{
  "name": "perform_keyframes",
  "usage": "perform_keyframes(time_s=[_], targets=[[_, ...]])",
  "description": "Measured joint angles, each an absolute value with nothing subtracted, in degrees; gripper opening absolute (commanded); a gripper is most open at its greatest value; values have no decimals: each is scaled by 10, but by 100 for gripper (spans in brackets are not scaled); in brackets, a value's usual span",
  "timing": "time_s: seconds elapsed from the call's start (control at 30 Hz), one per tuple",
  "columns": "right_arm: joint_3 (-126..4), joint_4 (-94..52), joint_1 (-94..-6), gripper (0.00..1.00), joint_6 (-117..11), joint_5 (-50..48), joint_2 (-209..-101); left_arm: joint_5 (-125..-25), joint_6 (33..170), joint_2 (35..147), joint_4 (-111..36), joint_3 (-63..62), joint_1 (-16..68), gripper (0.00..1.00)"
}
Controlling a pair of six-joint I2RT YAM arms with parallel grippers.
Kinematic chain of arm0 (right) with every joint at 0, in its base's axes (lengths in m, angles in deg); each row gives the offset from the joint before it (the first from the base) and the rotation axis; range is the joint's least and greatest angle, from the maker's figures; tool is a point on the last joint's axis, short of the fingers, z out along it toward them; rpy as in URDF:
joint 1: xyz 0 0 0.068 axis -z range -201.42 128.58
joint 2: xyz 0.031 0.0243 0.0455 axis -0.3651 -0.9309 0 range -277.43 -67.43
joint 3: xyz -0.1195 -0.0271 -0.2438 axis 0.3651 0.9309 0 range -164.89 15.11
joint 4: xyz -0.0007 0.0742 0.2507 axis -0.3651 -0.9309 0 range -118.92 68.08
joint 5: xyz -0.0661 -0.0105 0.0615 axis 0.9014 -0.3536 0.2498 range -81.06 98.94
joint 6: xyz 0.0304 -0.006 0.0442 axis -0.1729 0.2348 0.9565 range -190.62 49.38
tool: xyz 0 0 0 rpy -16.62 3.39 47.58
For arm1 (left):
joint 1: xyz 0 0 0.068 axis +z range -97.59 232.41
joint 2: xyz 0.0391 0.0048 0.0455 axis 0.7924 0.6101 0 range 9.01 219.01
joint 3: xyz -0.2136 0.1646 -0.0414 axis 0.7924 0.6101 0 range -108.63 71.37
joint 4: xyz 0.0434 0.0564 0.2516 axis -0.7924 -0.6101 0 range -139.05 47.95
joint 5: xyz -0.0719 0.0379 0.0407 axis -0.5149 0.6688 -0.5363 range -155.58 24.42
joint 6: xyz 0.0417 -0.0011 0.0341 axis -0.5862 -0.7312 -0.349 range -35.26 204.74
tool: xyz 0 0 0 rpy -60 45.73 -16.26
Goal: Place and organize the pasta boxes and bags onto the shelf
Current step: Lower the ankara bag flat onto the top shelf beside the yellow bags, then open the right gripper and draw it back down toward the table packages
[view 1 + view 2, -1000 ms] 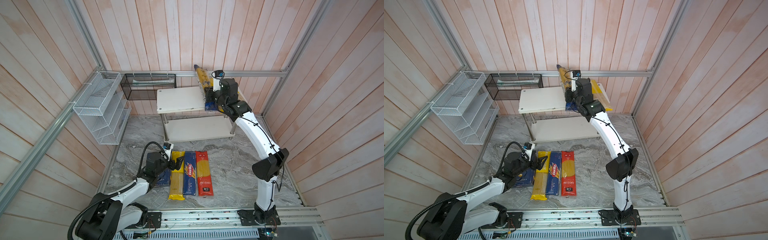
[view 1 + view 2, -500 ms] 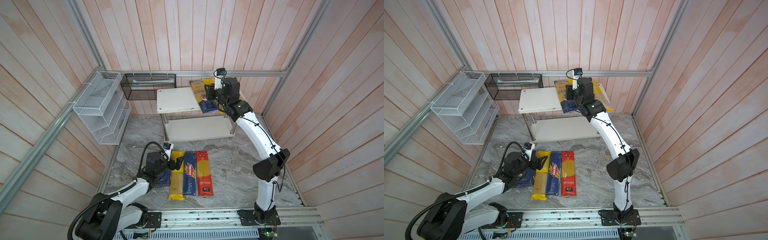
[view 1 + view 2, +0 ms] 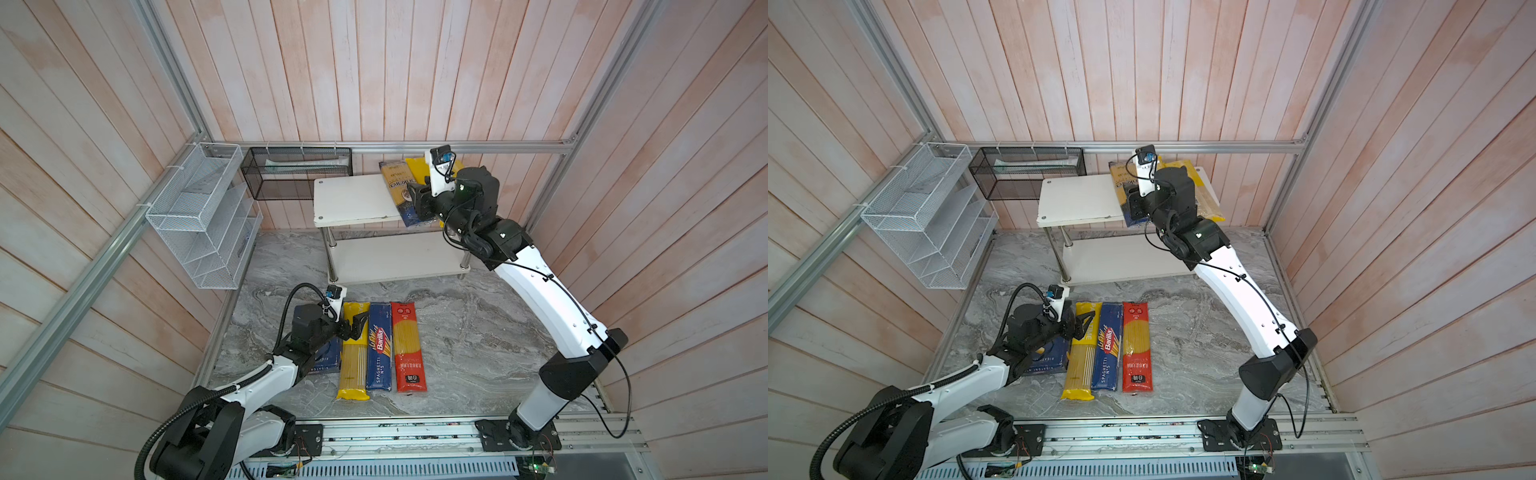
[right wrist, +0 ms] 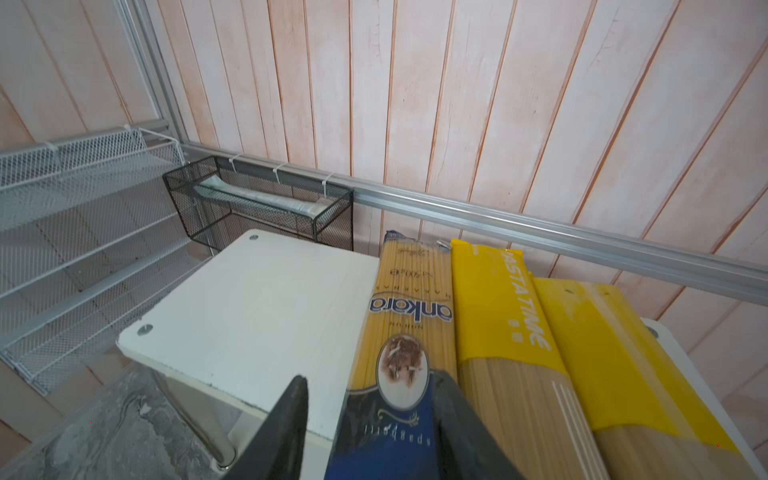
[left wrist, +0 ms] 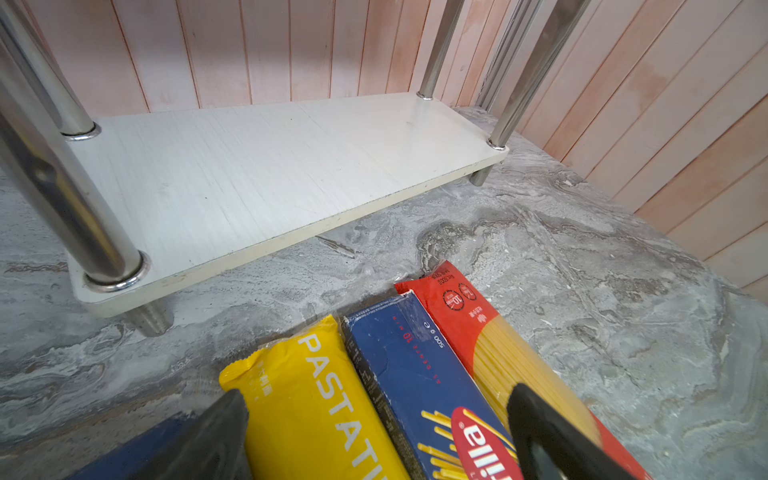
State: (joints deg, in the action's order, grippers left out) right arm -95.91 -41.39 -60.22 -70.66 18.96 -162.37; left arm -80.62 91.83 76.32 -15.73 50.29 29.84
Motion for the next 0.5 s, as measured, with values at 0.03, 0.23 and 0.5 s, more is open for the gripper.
perform_keyframes(time_s=[0.03, 0.23, 0.5], targets=[[-934, -410, -606, 48, -709, 195, -1613, -805, 918, 763, -157, 503, 298, 100], [-809, -376, -607, 48, -722, 235, -1569, -801, 918, 760, -157, 503, 298, 100], [-802, -354, -607, 50, -723, 258, -1571, -801, 918, 760, -157, 503, 298, 100]])
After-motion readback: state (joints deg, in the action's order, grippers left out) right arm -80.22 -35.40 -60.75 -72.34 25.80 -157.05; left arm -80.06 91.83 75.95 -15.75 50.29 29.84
